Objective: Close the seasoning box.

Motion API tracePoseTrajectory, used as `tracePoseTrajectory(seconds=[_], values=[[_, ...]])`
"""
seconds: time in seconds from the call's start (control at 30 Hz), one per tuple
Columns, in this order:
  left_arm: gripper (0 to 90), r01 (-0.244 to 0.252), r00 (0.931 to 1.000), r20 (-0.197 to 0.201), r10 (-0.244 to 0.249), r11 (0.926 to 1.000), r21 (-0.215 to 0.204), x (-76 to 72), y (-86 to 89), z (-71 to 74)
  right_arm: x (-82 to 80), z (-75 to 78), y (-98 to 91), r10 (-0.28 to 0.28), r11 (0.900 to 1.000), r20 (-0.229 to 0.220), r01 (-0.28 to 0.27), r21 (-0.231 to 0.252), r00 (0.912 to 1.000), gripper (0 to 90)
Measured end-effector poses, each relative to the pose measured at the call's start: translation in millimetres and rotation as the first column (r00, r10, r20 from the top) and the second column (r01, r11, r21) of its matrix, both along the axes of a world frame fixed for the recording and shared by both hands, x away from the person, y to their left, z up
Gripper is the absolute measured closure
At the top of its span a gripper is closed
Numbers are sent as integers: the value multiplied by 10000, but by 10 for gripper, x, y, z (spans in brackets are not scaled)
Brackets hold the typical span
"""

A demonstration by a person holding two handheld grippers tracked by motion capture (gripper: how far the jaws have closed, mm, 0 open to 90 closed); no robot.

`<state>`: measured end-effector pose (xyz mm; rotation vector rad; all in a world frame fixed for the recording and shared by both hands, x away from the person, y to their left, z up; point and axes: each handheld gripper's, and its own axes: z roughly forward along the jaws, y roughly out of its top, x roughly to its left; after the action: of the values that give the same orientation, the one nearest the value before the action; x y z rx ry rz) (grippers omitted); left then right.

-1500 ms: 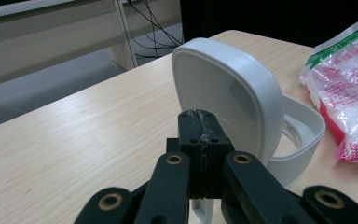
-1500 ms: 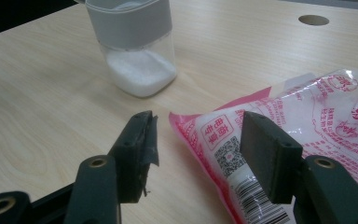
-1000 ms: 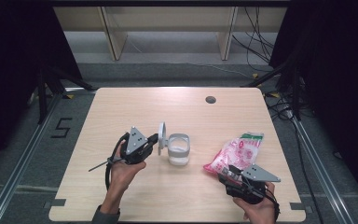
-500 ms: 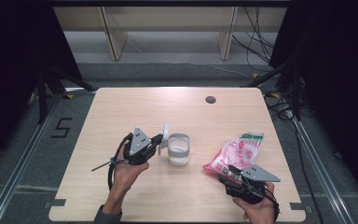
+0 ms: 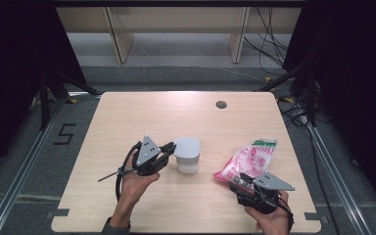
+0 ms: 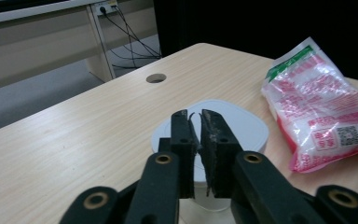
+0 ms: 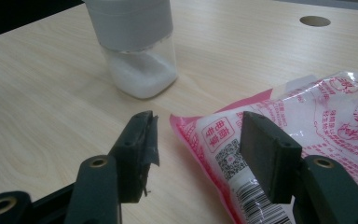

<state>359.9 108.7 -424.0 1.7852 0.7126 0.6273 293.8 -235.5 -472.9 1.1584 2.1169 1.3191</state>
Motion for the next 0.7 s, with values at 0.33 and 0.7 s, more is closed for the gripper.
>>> tracePoseTrajectory(seconds=[0.33, 0.7], values=[[552, 767, 9955, -490, -811, 9934, -850, -195, 44, -180, 5, -9, 6, 12, 9999, -17, -11, 121, 10000, 450], [369, 760, 9934, -782, -833, 9928, -925, -372, -43, -335, 11, -12, 7, 204, 9997, 62, -204, 149, 9998, 419]])
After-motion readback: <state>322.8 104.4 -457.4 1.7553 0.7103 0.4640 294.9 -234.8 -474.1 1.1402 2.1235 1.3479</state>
